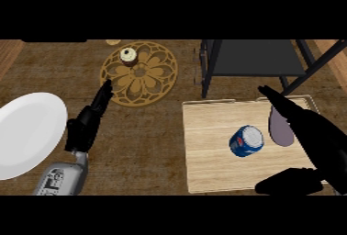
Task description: Pick the can from the tray and place it in the tiered shelf
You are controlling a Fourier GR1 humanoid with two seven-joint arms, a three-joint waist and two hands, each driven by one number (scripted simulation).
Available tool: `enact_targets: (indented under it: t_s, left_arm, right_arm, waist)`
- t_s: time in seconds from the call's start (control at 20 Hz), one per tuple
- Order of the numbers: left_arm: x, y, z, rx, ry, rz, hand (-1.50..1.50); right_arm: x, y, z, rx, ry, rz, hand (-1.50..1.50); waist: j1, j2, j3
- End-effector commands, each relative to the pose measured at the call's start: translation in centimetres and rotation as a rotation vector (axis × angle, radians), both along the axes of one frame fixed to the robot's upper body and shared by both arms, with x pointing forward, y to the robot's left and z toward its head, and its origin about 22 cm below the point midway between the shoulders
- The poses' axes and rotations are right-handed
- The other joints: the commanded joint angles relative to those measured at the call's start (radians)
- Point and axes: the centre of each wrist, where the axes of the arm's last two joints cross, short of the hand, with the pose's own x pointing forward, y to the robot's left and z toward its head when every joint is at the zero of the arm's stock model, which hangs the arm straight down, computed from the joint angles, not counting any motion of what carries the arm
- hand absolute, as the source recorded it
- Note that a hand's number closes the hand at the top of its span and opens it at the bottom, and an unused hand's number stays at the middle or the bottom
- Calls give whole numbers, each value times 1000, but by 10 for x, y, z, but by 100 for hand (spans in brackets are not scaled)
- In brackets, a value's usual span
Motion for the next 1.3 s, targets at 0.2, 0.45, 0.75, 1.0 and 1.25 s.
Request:
enact_targets:
  t_s: [0.2, 0.45, 0.75, 1.0, 1.25]
  left_arm:
    - [-4, 3, -2, -1, -2, 9, 0]
    - [-10, 1, -11, -2, -6, 4, 0]
    - [15, 14, 8, 0, -1, 6, 0]
    - [4, -7, -6, -5, -8, 13, 0]
    - [5, -2, -1, -7, -11, 0, 0]
  right_arm:
    - [-16, 9, -5, -55, 57, -57, -150]
    - [4, 19, -41, -92, 80, -53, -150]
    - [5, 16, -34, -112, 94, -52, -150]
    - [19, 13, -44, -144, 115, -67, -150]
    - [29, 17, -58, -151, 115, -71, -150]
  waist:
    - [-5, -1, 0]
    - [-1, 0, 0]
    - [-3, 0, 0]
    - [-2, 1, 0]
    - [-1, 1, 0]
